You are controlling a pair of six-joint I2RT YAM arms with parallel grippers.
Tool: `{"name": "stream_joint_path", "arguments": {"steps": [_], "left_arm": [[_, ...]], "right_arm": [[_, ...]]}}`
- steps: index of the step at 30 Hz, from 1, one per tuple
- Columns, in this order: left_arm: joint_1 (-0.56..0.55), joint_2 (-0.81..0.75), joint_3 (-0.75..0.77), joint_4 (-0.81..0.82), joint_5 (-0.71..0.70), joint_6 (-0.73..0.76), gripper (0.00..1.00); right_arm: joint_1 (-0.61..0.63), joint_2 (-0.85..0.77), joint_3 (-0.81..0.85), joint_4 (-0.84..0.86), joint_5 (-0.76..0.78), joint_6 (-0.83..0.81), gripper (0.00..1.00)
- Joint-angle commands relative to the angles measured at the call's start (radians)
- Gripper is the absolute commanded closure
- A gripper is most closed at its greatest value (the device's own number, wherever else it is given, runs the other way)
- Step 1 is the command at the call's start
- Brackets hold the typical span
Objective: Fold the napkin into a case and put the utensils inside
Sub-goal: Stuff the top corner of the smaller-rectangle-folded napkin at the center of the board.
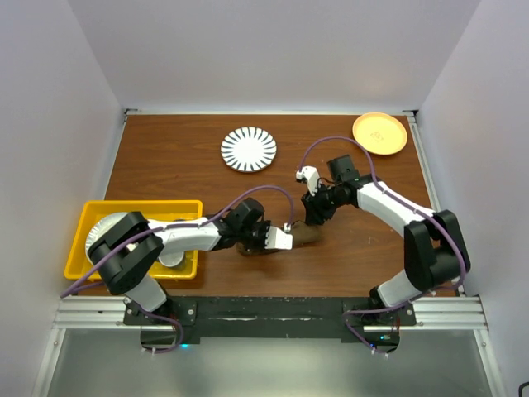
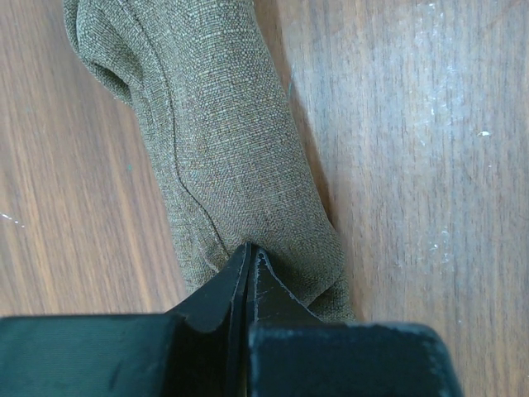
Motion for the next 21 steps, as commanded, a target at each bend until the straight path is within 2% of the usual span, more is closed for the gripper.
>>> {"name": "stream_joint_path", "arguments": {"steps": [1,7,14,20,21], "left_arm": [[-0.001,0.01,-0.047,-0.013,-0.097,0.023,1.0],[-0.004,-0.034,-0.053,0.024,-0.165,0.029,0.99],[-0.004,-0.158,-0.09,0.053,-0.165,0.023,0.83],[-0.002,-0.247,-0.032,-0.021,-0.051,-0.073,0.67],[-0.002,-0.252,-0.005,-0.045,0.006,-0.087,0.62]], "right_arm": [[0.016,0.058,0.089,0.069,-0.051,0.091,0.6],[0.056,0.107,0.061,0.023,-0.016,0.003,0.69],[0.096,0.132,0.021,0.046,0.032,0.001,0.82],[0.106,0.184,0.025,0.054,0.055,0.021,0.89],[0.108,0.185,0.024,0.054,0.055,0.025,0.89]]}}
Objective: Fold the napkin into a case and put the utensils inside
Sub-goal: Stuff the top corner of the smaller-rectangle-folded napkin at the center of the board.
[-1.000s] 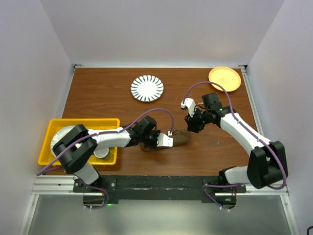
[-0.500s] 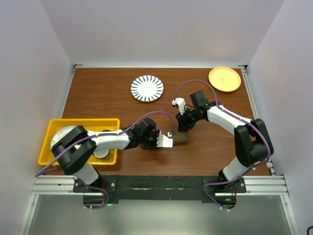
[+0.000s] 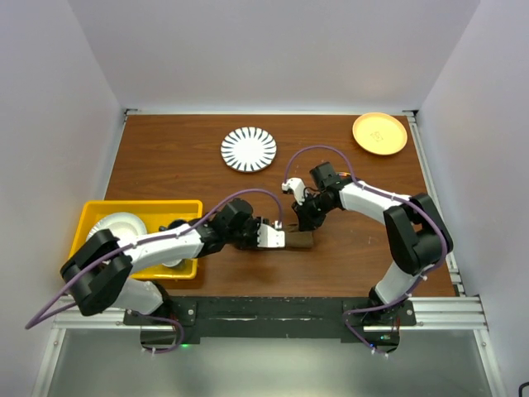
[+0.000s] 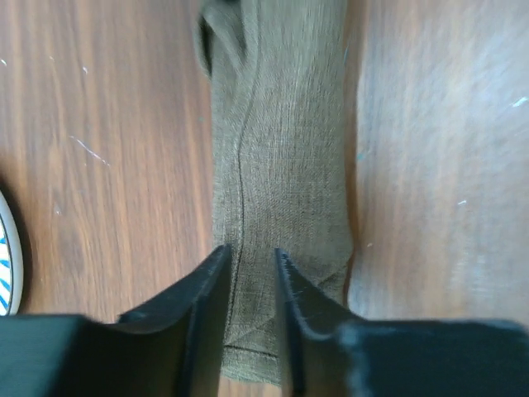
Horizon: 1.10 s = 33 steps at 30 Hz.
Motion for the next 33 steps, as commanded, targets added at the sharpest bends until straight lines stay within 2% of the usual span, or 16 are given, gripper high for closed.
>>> {"name": "stream_joint_path", "arguments": {"steps": [1,6,11,15,19,27,29,33], "left_arm": [[0.004,-0.06,0.087,-0.05,0.16,-0.096,0.61],[-0.004,-0.042,0.112,0.022,0.302,-0.237,0.51],[-0.04,0.082,0.161,0.137,0.241,-0.268,0.49],[-0.05,0.171,0.199,0.181,0.192,-0.254,0.55],[-0.062,0.247,0.212,0.186,0.154,-0.225,0.57],[-0.062,0.281,0.158,0.12,0.074,-0.182,0.95],[-0.062,0.261,0.14,0.111,0.075,-0.185,1.0],[-0.062,0.224,0.12,0.118,0.057,-0.228,1.0]], "right_arm": [[0.01,0.013,0.001,0.01,0.026,0.012,0.9],[0.011,0.028,0.017,-0.007,0.023,0.025,0.91],[0.013,0.04,0.032,-0.023,0.015,0.039,0.91],[0.013,0.04,0.035,-0.028,0.013,0.047,0.91],[0.011,0.037,0.035,-0.034,0.01,0.05,0.9],[0.013,0.006,0.038,-0.046,-0.005,0.065,0.9],[0.011,0.003,0.048,-0.056,-0.01,0.068,0.9],[0.01,-0.004,0.045,-0.057,-0.005,0.052,0.92]]}}
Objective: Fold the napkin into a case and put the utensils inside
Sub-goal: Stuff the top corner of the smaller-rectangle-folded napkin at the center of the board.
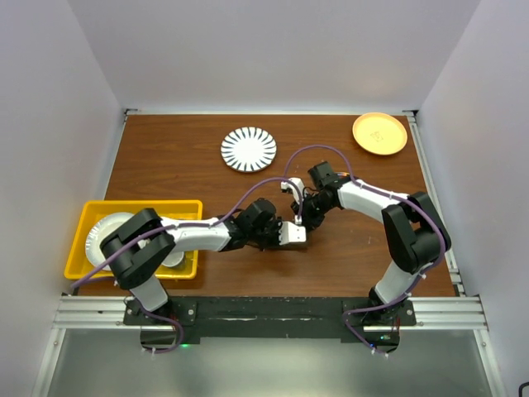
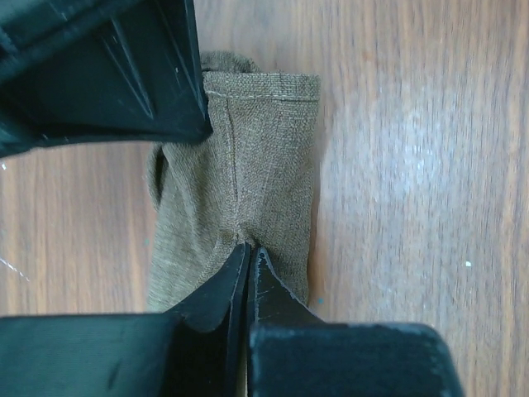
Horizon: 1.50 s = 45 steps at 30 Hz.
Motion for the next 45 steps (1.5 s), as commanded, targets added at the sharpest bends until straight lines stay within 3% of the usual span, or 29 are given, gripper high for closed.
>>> {"name": "stream_joint_path", "arguments": {"steps": [1,9,22,34,41,45], "left_arm": [[0.0,-0.077,-0.04,-0.002,-0.049,-0.03,1.0],[-0.008,-0.213,-0.089,0.11,-0.065,-0.01,1.0],[-0.009,-0.016,-0.043,0.053,-0.21,-0.005,1.0],[-0.009,0.009,-0.049,0.044,-0.193,-0.019,0.98],[-0.009,-0.006,-0.053,0.038,-0.194,-0.011,0.95],[-0.009,-0.006,-0.052,0.036,-0.197,-0.01,0.92]], "right_arm": [[0.005,-0.029,0.02,-0.025,0.004,-0.003,0.92],[0.005,-0.011,0.008,-0.01,0.018,-0.011,0.99],[0.005,-0.024,0.023,-0.021,0.014,-0.012,1.0],[-0.038,-0.156,0.097,-0.08,0.029,0.103,0.79],[-0.04,-0.141,0.112,-0.108,-0.032,0.176,0.59],[-0.027,-0.094,0.126,-0.096,-0.058,0.207,0.59]]}}
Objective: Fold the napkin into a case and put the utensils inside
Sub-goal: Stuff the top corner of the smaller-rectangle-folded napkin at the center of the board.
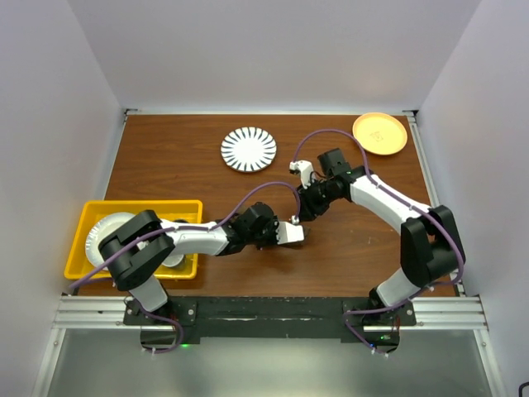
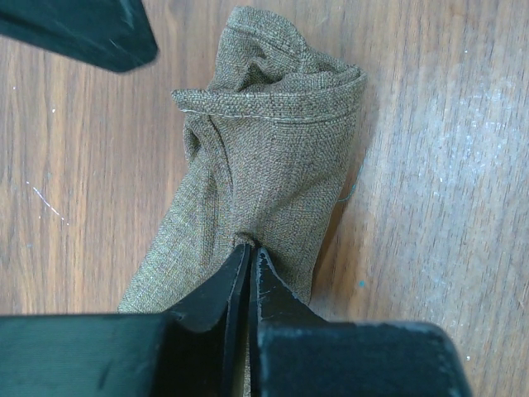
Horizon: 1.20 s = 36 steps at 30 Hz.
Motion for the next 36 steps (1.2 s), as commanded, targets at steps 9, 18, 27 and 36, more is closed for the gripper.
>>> {"name": "stream_joint_path", "arguments": {"steps": [9,18,27,36], "left_arm": [[0.003,0.008,0.021,-0.046,-0.029,0.002,0.88],[0.006,-0.045,0.014,-0.037,-0.02,0.001,0.76],[0.006,-0.173,0.008,0.008,0.044,-0.045,0.62],[0.006,-0.231,-0.047,0.103,0.123,-0.096,0.65]], "right_arm": [[0.047,0.084,0.014,0.018,-0.036,0.053,0.82],[0.046,0.076,-0.035,0.063,-0.002,0.043,1.0],[0.046,0.064,-0.107,0.184,0.09,0.078,1.0],[0.046,0.075,-0.127,0.218,0.098,0.102,1.0]]}}
